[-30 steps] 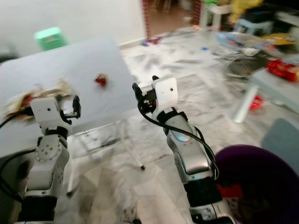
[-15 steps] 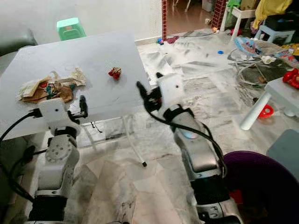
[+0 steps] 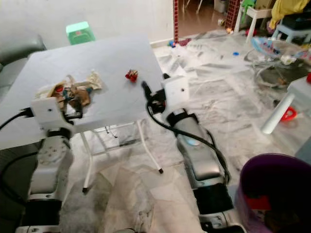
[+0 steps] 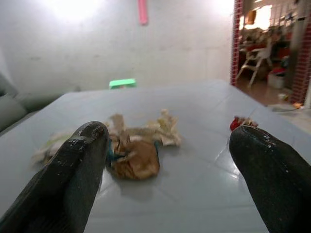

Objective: Picking trash to rubbish bin

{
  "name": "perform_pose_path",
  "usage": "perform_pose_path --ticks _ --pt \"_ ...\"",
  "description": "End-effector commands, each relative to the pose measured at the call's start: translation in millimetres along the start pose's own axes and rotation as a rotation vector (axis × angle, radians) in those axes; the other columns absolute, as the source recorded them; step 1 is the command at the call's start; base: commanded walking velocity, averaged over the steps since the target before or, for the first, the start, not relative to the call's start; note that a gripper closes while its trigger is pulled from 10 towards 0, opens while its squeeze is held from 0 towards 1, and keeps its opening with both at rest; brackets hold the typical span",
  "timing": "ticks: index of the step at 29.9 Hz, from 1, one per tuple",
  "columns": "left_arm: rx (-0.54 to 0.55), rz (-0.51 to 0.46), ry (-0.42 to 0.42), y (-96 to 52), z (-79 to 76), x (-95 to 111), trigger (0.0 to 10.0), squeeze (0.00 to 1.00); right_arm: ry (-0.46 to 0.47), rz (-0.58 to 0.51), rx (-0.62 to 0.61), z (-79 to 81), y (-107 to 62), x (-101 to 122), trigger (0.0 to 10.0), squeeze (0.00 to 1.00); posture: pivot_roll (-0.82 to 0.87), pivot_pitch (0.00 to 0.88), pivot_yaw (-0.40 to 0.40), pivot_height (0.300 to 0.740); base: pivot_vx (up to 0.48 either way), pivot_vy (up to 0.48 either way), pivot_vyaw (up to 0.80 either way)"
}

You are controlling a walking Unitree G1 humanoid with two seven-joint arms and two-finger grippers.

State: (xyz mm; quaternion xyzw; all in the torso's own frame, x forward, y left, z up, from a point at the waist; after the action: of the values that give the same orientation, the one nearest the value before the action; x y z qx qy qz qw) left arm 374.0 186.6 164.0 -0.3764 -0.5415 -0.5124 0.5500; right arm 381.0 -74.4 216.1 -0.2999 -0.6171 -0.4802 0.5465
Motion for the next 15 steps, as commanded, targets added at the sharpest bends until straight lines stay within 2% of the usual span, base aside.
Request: perform_pose_path --ticks 1,12,15 --pt "0.034 0.002 0.022 1.6 10.9 0.7 10.0 0.00 0.003 -0.024 0.041 14.0 5.7 6.1 10.0 0.00 -0.02 0.029 0.083 0.740 0.000 0.469 0.00" --pt "0.042 0.011 0.013 2.5 7.6 0.7 10.0 0.00 0.017 -0.035 0.051 17.4 7.4 7.0 10.0 0.00 -0.02 0.032 0.085 0.740 0.000 0.469 0.75" --pt "0.042 0.028 0.012 3.2 8.4 -2.5 10.0 0.00 0.019 -0.037 0.047 16.5 7.1 7.3 10.0 0.00 -0.02 0.035 0.086 0.740 0.000 0.469 0.00"
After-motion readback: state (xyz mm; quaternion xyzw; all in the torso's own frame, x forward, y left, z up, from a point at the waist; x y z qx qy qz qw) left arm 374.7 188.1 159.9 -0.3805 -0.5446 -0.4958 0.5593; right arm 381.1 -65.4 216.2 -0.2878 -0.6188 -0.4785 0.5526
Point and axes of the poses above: a point about 5 cm out from each wrist's last joint towards the gripper, its own y axis pointing out of the wrist towards the gripper, its own x axis along the axis of the wrist's last joint, z = x × y, the point moved 6 cm from there along y, pointing out of the wrist towards the gripper, and after that the axes turned 9 degrees about y, right-handed, at the moved point
